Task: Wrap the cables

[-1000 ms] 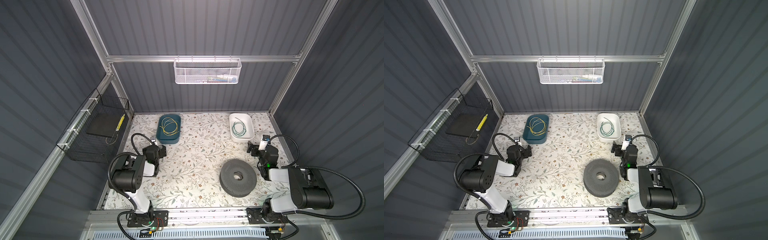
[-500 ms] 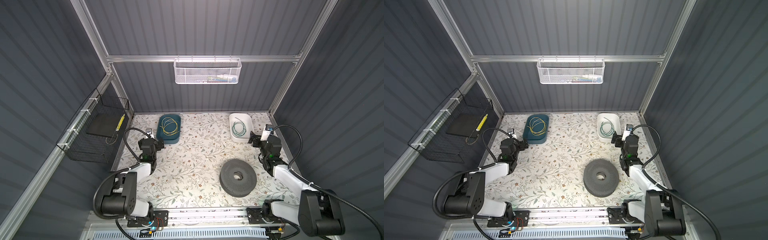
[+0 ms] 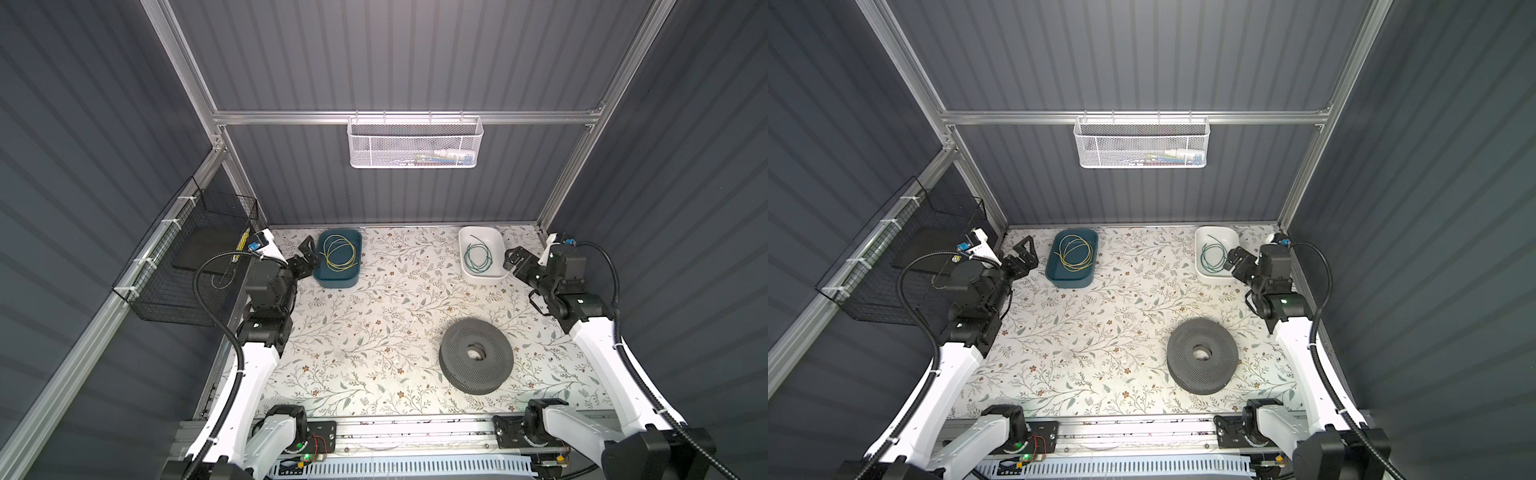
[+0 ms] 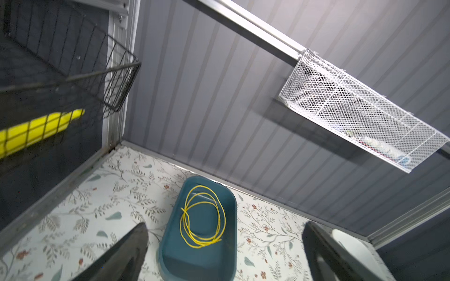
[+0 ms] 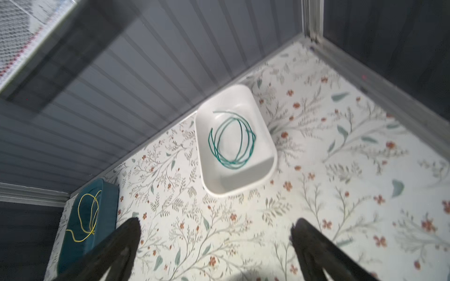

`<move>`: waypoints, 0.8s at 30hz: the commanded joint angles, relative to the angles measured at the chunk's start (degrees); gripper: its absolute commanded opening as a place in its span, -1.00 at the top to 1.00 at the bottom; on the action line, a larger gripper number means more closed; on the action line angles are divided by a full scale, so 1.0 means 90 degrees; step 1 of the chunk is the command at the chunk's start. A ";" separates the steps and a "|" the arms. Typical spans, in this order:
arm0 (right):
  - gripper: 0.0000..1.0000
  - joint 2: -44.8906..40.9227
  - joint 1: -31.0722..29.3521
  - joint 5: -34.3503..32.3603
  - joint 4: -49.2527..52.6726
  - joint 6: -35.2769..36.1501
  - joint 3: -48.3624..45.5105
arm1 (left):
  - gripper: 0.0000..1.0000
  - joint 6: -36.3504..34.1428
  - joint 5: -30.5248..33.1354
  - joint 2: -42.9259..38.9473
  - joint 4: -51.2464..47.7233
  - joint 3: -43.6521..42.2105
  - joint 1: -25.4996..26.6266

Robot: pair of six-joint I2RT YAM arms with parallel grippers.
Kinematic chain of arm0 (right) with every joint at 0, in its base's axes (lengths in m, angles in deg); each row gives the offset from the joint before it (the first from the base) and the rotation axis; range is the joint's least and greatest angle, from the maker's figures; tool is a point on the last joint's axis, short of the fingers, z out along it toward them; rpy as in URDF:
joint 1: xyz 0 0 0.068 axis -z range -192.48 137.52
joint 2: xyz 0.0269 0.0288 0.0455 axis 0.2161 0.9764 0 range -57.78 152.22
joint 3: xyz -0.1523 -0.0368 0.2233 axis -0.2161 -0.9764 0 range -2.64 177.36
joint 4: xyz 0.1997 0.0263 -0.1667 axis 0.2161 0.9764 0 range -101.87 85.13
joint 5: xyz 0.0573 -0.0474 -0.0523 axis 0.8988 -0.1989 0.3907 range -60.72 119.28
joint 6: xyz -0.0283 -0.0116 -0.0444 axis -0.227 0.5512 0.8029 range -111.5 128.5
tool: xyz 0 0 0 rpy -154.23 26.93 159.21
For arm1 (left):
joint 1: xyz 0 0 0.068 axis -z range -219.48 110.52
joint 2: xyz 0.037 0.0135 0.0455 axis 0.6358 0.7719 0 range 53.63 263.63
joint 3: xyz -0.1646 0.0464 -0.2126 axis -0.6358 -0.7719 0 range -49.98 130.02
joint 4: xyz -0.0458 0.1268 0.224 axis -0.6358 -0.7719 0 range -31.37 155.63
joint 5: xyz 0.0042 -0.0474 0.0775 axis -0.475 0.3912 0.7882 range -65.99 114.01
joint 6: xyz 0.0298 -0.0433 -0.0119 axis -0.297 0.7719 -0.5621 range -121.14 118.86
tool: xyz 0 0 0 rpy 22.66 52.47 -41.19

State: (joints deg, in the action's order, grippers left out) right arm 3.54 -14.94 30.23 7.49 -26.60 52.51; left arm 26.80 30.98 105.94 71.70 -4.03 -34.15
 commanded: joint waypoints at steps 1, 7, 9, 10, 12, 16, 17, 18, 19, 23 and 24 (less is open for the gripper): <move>-0.98 -0.0026 -0.0031 0.0656 0.0670 -0.0481 0.0310 | -0.99 0.1869 0.0895 -0.0636 -0.1391 -0.0476 0.0014; -0.98 -0.0029 -0.0073 0.0870 0.0846 -0.0505 0.0170 | -0.99 0.1888 0.1199 -0.1446 -0.0609 -0.1453 0.0014; -0.94 -0.0129 -0.0127 0.0951 0.0935 -0.0240 0.0108 | -0.99 0.1759 0.0972 -0.1417 -0.0694 -0.1447 0.0014; -0.92 -0.0185 -0.0127 0.0942 0.1047 -0.0209 0.0088 | -0.99 0.1880 0.0924 -0.1364 -0.0799 -0.1428 0.0019; -0.81 -0.0328 -0.0132 0.1012 0.1225 -0.0114 -0.0029 | -0.99 0.2047 0.0767 -0.1227 -0.0999 -0.1334 0.0014; -0.73 -0.0565 -0.0136 0.1018 0.1888 -0.0174 -0.0173 | -0.99 0.2240 0.0176 -0.0949 -0.1065 -0.1311 0.0014; -0.71 -0.0613 -0.0132 0.1026 0.2016 -0.0189 -0.0216 | -0.99 0.2329 -0.0097 -0.0891 -0.0924 -0.1400 0.0014; -0.69 -0.0671 -0.0128 0.1014 0.2153 -0.0196 -0.0307 | -0.99 0.2431 -0.0417 -0.0826 -0.0701 -0.1536 0.0014; -0.66 -0.0718 -0.0127 0.0944 0.2297 -0.0218 -0.0380 | -0.99 0.2543 -0.0588 -0.0773 -0.0536 -0.1637 0.0014; -0.70 -0.0995 -0.0134 0.0672 0.2831 -0.0251 -0.0741 | -0.94 0.3063 -0.0939 -0.0612 0.0426 -0.2317 0.0014; -0.70 -0.1068 -0.0129 0.0669 0.2908 -0.0268 -0.0868 | -0.94 0.3085 -0.0976 -0.0569 0.0580 -0.2424 0.0014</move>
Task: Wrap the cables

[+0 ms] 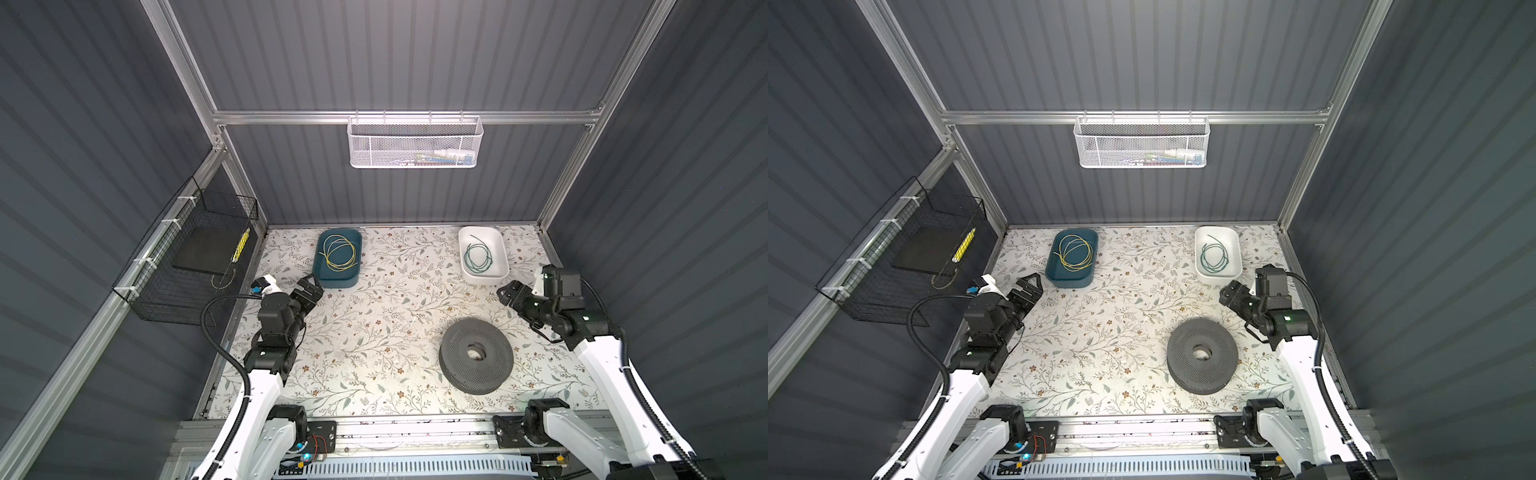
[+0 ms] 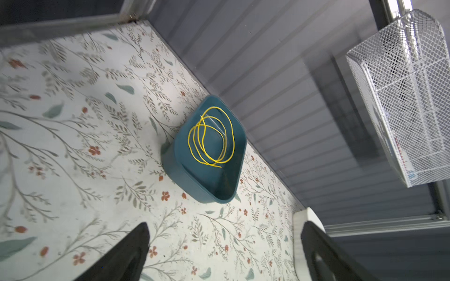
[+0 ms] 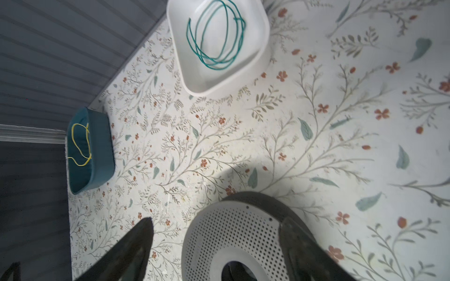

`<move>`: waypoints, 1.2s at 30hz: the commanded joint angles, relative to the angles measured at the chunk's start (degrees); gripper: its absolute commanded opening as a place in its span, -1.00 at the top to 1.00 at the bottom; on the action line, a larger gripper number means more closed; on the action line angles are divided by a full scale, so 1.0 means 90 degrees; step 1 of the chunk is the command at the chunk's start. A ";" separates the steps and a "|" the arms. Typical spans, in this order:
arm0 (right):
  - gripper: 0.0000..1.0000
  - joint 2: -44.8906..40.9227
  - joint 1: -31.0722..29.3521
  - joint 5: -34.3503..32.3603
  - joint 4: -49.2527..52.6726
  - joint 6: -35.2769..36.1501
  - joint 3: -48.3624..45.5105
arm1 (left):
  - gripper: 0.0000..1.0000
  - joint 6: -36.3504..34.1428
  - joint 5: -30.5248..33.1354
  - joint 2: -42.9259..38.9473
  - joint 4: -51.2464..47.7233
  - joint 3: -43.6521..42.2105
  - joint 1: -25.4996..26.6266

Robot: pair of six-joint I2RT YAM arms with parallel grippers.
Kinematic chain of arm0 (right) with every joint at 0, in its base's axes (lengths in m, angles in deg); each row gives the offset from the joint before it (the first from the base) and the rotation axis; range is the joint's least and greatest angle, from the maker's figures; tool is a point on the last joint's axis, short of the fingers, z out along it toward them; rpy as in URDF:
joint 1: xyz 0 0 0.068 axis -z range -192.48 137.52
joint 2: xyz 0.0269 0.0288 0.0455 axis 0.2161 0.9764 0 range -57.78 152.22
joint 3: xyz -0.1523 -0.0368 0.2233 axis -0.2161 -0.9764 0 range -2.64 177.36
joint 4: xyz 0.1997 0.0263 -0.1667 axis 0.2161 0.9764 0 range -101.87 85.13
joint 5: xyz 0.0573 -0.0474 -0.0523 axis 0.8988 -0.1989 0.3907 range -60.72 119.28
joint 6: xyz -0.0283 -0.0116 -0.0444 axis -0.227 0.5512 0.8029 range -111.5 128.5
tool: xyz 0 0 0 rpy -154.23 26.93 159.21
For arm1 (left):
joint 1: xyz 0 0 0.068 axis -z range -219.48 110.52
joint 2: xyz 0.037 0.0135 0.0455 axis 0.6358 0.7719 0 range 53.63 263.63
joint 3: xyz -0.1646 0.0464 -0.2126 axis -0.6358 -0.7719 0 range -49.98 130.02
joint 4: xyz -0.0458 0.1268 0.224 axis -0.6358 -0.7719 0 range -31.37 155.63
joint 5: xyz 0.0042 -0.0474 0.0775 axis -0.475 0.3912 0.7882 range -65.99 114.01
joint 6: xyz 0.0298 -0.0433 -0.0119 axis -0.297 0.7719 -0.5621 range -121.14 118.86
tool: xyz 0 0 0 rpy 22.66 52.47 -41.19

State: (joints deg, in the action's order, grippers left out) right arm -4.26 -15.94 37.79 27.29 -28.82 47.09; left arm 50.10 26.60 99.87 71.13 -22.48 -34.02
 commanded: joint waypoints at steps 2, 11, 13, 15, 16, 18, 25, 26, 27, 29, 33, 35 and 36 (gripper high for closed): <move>-0.70 -0.0312 -0.0016 -0.0027 0.0836 -0.0107 -0.0459 | -0.95 0.0486 -0.0687 0.0225 0.0751 -0.0383 0.0002; -0.75 -0.0440 -0.0022 -0.0176 0.1239 -0.0254 -0.0979 | -0.94 0.0518 -0.1704 0.0891 0.1218 -0.0166 0.0258; -0.75 -0.0362 -0.0020 -0.0043 0.1164 -0.0300 -0.1183 | -0.94 0.0477 -0.1704 0.0910 0.1235 -0.0127 0.0399; -0.74 -0.0278 -0.0022 0.0185 0.1024 -0.0352 -0.1350 | -0.94 0.0416 -0.1718 0.0917 0.1207 -0.0081 0.0493; -0.74 -0.0255 -0.0018 0.0295 0.0944 -0.0370 -0.1411 | -0.94 0.0387 -0.1718 0.0917 0.1196 -0.0055 0.0534; -0.68 -0.0233 -0.0026 0.0485 0.0819 -0.0394 -0.1533 | -0.94 0.0368 -0.1775 0.0907 0.1185 -0.0013 0.0556; -0.55 -0.0251 -0.0433 0.0875 0.0384 -0.0803 -0.1823 | -0.95 0.0154 -0.1890 0.0931 0.0816 0.0323 0.0568; -0.53 -0.0253 -0.0571 0.0847 0.0290 -0.0916 -0.1837 | -0.94 0.0155 -0.1890 0.0926 0.0823 0.0341 0.0568; -0.51 -0.0231 -0.0764 0.0813 0.0138 -0.1110 -0.1869 | -0.94 0.0159 -0.1884 0.0918 0.0825 0.0349 0.0567; -0.47 -0.0128 -0.1087 0.0914 -0.0353 -0.1655 -0.1977 | -0.94 0.0154 -0.1883 0.0891 0.0825 0.0376 0.0569; -0.40 0.0533 -0.1976 0.0697 -0.1641 -0.2605 -0.1912 | -0.95 0.0037 -0.1833 0.0764 0.0637 0.0524 0.0570; -0.39 0.1034 -0.2379 0.0497 -0.2203 -0.2858 -0.1697 | -0.95 -0.0056 -0.1776 0.0680 0.0427 0.0613 0.0567; -0.38 0.1395 -0.2571 0.0361 -0.2434 -0.2938 -0.1539 | -0.95 -0.0090 -0.1745 0.0641 0.0337 0.0648 0.0565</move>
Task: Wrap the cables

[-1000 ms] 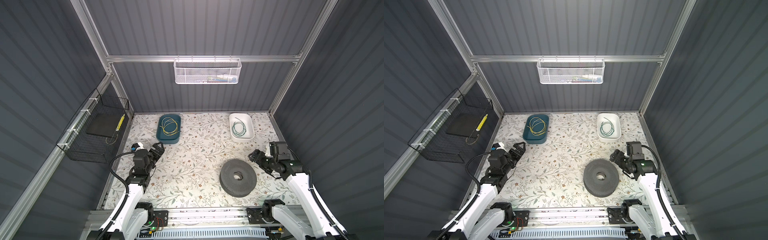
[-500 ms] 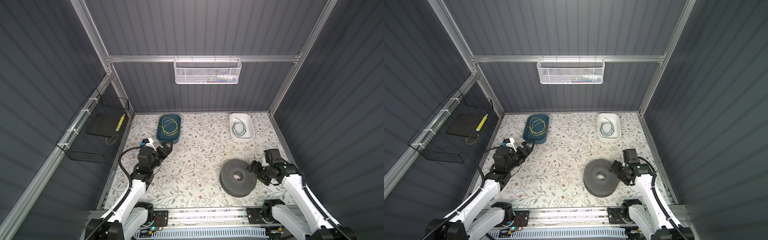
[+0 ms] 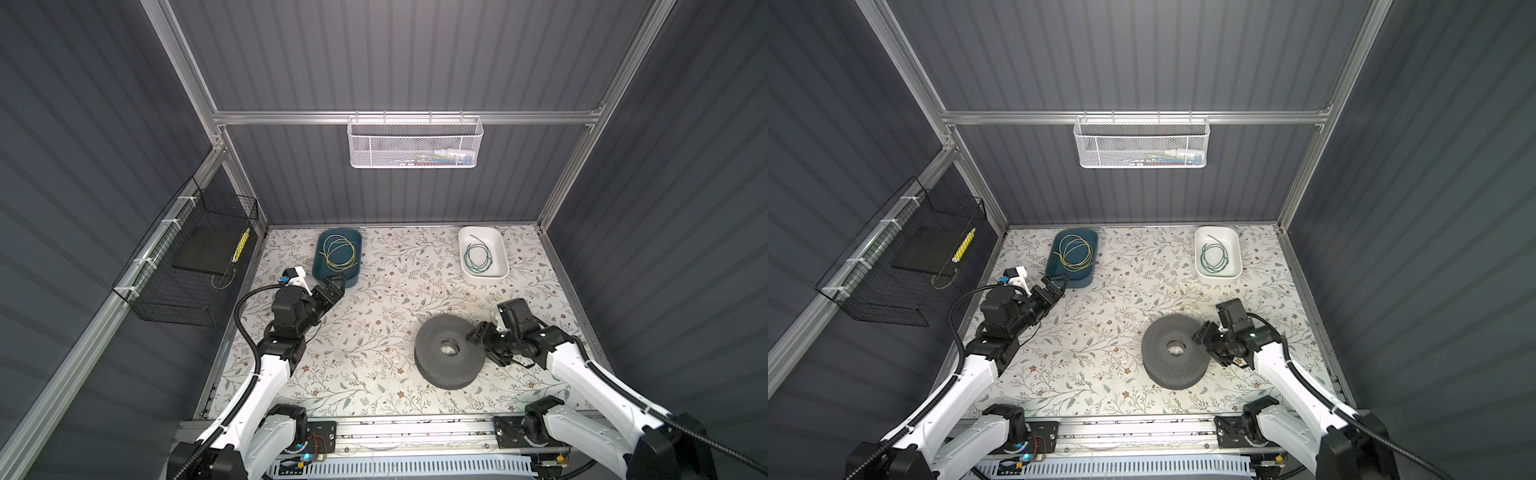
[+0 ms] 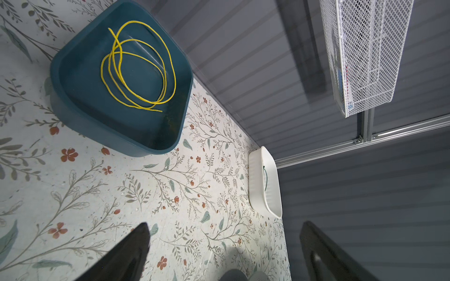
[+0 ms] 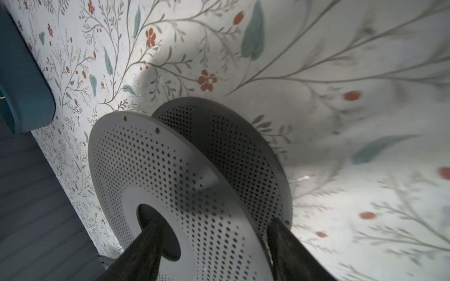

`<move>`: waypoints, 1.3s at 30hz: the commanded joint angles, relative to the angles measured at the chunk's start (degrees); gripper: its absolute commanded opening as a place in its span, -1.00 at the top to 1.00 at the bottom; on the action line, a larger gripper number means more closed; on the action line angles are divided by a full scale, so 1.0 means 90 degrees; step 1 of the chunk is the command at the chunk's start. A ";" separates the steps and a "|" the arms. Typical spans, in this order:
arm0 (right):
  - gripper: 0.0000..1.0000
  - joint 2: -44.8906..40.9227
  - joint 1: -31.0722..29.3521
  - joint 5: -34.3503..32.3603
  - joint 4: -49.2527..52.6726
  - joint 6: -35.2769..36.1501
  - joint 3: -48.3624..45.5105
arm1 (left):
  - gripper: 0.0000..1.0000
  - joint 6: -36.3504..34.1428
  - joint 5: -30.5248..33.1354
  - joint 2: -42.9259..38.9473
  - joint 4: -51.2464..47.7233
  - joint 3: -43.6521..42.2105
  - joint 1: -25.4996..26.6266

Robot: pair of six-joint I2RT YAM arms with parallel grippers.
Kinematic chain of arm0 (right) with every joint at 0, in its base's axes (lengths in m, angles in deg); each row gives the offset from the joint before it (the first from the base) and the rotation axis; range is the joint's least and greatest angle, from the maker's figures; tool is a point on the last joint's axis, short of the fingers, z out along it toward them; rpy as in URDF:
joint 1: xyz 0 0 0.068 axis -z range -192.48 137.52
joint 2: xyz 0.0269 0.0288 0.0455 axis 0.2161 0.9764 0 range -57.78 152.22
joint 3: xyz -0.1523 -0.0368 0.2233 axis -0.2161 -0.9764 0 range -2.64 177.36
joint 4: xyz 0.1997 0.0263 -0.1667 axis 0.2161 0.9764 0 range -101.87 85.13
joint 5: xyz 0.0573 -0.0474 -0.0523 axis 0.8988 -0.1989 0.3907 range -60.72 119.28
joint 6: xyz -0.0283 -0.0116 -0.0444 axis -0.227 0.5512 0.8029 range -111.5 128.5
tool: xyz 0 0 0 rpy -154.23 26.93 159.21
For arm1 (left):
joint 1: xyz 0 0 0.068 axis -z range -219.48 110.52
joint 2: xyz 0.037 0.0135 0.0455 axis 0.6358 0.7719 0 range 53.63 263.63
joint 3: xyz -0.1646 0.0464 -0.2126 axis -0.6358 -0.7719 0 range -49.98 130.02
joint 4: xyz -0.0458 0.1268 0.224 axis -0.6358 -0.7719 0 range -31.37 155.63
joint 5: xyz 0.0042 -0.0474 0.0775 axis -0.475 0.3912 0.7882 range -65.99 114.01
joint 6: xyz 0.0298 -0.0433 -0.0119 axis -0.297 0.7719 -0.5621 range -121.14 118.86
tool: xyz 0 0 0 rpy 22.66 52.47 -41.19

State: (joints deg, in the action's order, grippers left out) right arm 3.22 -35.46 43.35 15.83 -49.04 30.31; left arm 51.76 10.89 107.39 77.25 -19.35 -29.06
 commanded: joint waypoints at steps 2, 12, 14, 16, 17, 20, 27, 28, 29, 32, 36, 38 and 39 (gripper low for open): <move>-0.38 0.1121 -0.0635 -0.0493 -0.1495 -0.0765 0.0643 | -0.95 -0.0283 0.0042 -0.0256 -0.0409 0.0307 0.0015; -0.33 0.2707 -0.0960 -0.0648 -0.2138 -0.0538 0.1832 | -0.95 -0.0434 0.0085 -0.0382 -0.0879 0.0433 0.0015; -0.33 0.2729 -0.0962 -0.0612 -0.2181 -0.0450 0.1839 | -0.95 -0.0507 0.0117 -0.0378 -0.1010 0.0497 0.0015; -0.35 0.2683 -0.0950 -0.0586 -0.2189 -0.0311 0.1817 | -0.96 -0.0598 0.0190 -0.0350 -0.1204 0.0619 0.0015; -0.36 0.2641 -0.0938 -0.0606 -0.2132 -0.0252 0.1817 | -0.96 -0.0615 0.0249 -0.0332 -0.1319 0.0674 0.0020; -0.42 0.2268 -0.0803 -0.0799 -0.1813 0.0225 0.1798 | -0.96 -0.0704 0.0427 -0.0163 -0.1810 0.0967 0.0015; -0.48 0.1533 -0.0678 -0.0706 -0.0670 0.1509 0.1494 | -0.96 -0.1308 0.0915 0.0925 -0.2959 0.1905 0.0015; -0.48 0.1372 -0.0709 -0.0662 -0.0671 0.1485 0.1294 | -0.95 -0.1299 0.0906 0.1085 -0.2961 0.1979 0.0015; -0.47 0.1215 -0.0750 -0.0619 -0.0685 0.1418 0.1082 | -0.95 -0.1290 0.0824 0.1268 -0.2903 0.2042 0.0015; -0.41 0.0699 -0.1034 -0.0448 -0.0773 0.1172 0.0458 | -0.88 -0.1228 0.0433 0.1689 -0.2647 0.2170 0.0017; -0.39 0.0178 -0.1685 -0.0542 -0.0812 0.0938 0.0149 | -0.83 -0.1131 0.0144 0.2008 -0.2463 0.2264 0.0026; -0.39 0.0226 -0.1907 -0.0503 -0.0859 0.0907 0.0142 | -0.81 -0.1127 0.0068 0.2092 -0.2442 0.2324 0.0027; -0.39 0.0305 -0.2006 -0.0498 -0.0914 0.0884 0.0133 | -0.81 -0.1131 0.0041 0.2121 -0.2452 0.2358 0.0024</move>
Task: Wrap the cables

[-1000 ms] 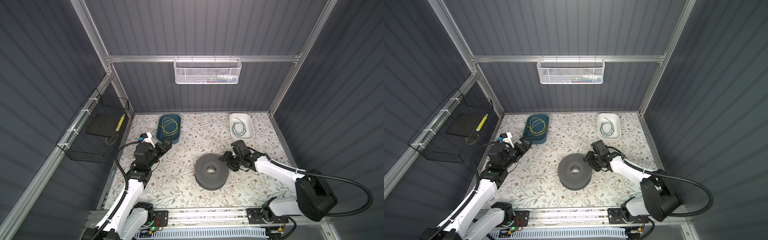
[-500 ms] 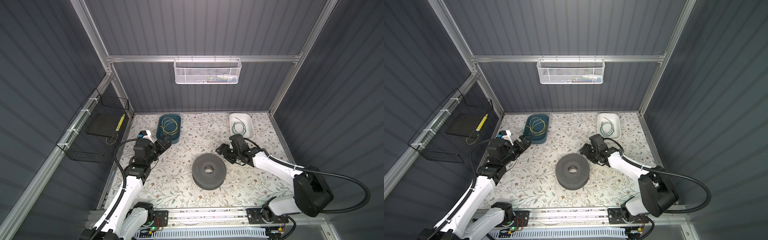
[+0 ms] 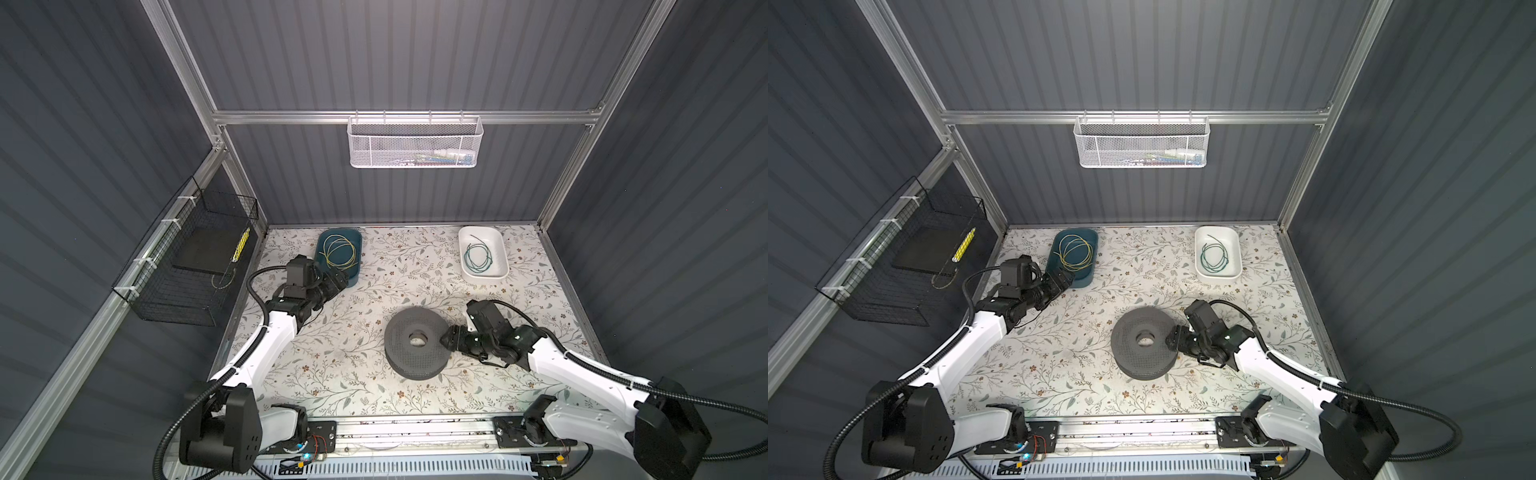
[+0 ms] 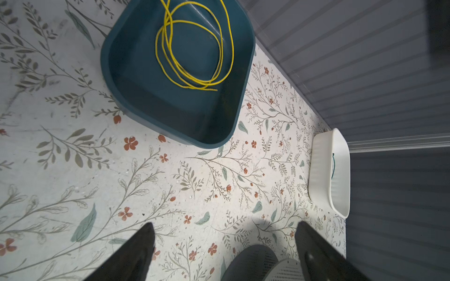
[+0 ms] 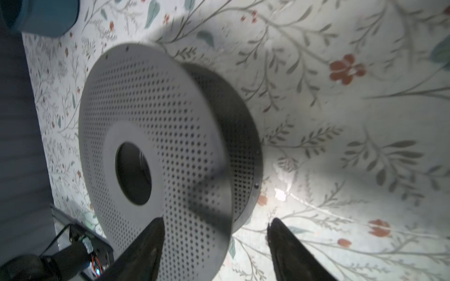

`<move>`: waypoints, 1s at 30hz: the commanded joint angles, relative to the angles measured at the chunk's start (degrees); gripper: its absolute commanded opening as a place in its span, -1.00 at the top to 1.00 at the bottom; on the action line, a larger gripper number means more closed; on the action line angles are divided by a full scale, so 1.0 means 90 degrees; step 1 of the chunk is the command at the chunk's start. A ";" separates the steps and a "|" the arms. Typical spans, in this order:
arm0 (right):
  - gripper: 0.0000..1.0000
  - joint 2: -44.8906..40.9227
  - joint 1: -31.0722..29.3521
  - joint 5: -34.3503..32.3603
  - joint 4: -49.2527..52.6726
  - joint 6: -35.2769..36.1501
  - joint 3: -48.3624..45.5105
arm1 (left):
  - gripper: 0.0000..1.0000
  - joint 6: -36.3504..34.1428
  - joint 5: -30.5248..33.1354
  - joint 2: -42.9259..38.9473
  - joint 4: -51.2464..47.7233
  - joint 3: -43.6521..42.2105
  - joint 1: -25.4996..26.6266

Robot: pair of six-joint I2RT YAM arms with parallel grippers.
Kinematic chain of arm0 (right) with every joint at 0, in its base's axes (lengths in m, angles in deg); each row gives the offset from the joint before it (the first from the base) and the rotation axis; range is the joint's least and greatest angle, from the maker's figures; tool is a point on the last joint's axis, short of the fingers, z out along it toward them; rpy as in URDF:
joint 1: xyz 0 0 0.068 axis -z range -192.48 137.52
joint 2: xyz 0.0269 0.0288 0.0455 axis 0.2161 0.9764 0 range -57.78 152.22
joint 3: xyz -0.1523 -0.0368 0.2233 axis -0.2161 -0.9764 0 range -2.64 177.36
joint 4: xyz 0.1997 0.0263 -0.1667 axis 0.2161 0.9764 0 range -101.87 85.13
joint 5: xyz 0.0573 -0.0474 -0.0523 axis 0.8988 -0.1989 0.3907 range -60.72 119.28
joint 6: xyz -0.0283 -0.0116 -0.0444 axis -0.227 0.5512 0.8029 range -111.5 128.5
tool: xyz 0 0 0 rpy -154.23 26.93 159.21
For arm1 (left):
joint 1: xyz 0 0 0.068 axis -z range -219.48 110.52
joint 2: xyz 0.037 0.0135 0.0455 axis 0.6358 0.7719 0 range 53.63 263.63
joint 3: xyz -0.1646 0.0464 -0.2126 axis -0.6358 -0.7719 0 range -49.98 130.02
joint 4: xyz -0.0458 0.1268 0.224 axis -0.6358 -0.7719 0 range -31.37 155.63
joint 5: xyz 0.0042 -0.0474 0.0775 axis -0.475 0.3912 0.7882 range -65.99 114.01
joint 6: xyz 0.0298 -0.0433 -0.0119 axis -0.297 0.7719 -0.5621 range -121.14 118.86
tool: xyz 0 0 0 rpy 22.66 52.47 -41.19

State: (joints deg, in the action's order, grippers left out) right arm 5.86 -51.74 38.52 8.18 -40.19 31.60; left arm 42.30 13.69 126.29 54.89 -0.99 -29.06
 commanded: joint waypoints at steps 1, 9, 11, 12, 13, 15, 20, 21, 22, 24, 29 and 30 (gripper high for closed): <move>-0.39 0.0200 -0.0253 0.0040 -0.0152 -0.0119 -0.0018 | -0.81 -0.0059 -0.0293 0.0022 0.0032 0.0331 0.0031; -0.38 0.1282 -0.0190 -0.0291 -0.0743 -0.0105 0.0305 | -0.81 -0.0067 -0.0275 -0.0228 -0.0121 0.0322 0.0034; -0.36 0.1525 -0.0044 -0.0370 -0.0904 -0.0155 0.0407 | -0.81 -0.0082 -0.0241 -0.0305 -0.0153 0.0306 0.0034; -0.35 0.1621 0.0052 -0.0387 -0.1036 -0.0194 0.0412 | -0.82 -0.0096 -0.0225 -0.0329 -0.0163 0.0294 0.0035; -0.34 0.1706 0.0132 -0.0427 -0.1157 -0.0210 0.0419 | -0.82 -0.0112 -0.0225 -0.0347 -0.0159 0.0290 0.0039; -0.32 0.1922 0.0326 -0.0422 -0.1279 -0.0115 0.0551 | -0.82 -0.0119 -0.0221 -0.0358 -0.0173 0.0295 0.0034; -0.31 0.2401 0.0506 -0.0365 -0.1330 0.0240 0.0999 | -0.81 -0.0180 -0.0278 -0.0317 -0.0195 0.0362 0.0034; -0.31 0.2467 0.0510 -0.0309 -0.1335 0.0297 0.1086 | -0.82 -0.0199 -0.0294 -0.0311 -0.0208 0.0377 0.0035; -0.31 0.2501 0.0507 -0.0226 -0.1351 0.0333 0.1150 | -0.81 -0.0207 -0.0298 -0.0310 -0.0219 0.0396 0.0037; -0.30 0.2476 0.0511 -0.0157 -0.1351 0.0351 0.1160 | -0.82 -0.0254 -0.0298 -0.0295 -0.0237 0.0435 0.0035; -0.40 0.2154 0.0506 0.0017 -0.1188 0.0535 0.1092 | -0.83 -0.0445 0.0046 -0.0186 -0.0317 0.0557 0.0034; -0.45 0.2030 0.0512 0.0014 -0.1079 0.0634 0.1115 | -0.84 -0.0500 0.0211 -0.0100 -0.0360 0.0622 0.0035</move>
State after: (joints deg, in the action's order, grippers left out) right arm 26.76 -47.28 38.10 -4.45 -37.39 41.30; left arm 40.44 12.75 124.06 53.25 1.96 -29.00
